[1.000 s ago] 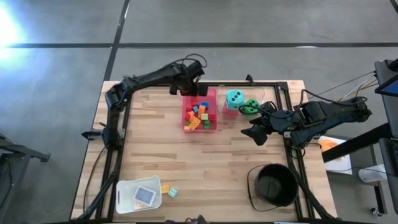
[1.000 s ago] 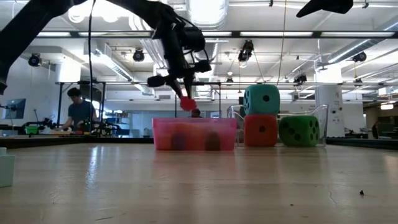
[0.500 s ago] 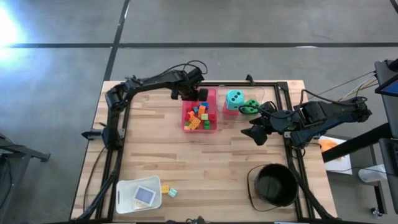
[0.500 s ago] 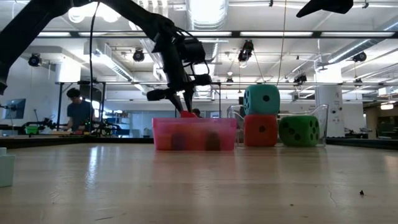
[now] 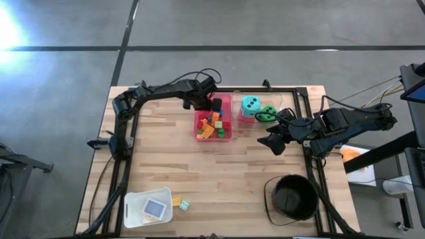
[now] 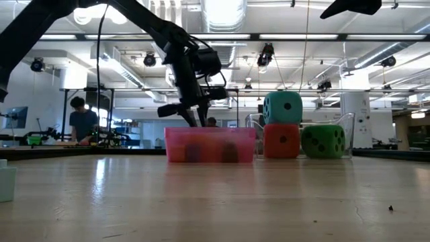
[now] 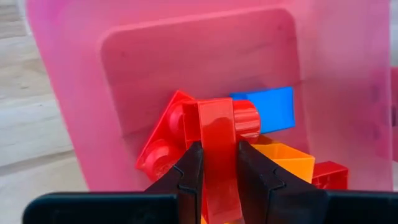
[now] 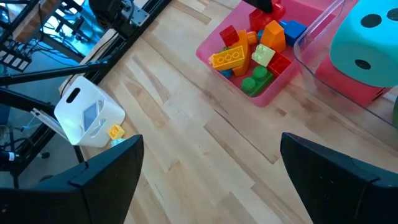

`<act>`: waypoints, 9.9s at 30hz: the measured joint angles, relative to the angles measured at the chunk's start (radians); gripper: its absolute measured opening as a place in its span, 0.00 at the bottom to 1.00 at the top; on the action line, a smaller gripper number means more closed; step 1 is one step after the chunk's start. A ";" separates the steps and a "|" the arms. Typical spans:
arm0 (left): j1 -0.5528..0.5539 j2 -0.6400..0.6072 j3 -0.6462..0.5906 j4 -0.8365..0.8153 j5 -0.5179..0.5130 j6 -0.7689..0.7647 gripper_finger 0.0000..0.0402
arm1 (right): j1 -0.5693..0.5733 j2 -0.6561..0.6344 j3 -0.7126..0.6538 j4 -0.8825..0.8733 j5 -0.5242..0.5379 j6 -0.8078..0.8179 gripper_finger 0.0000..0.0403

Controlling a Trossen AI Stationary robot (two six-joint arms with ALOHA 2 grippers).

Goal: Pick & Place Toys
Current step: Put the red game piece into the red bin, then put the light blue game piece into the red bin

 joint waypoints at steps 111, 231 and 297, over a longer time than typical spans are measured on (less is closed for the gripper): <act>-0.997 0.134 0.102 -0.364 0.226 0.558 0.71 | 0.000 0.000 0.000 0.000 0.000 0.000 0.92; -0.623 0.066 0.431 -0.351 -0.027 0.103 0.34 | 0.000 0.000 0.000 0.000 0.000 -0.002 0.92; 0.057 0.150 0.350 -0.393 0.133 0.223 0.34 | 0.000 0.000 0.000 0.000 0.000 -0.002 0.92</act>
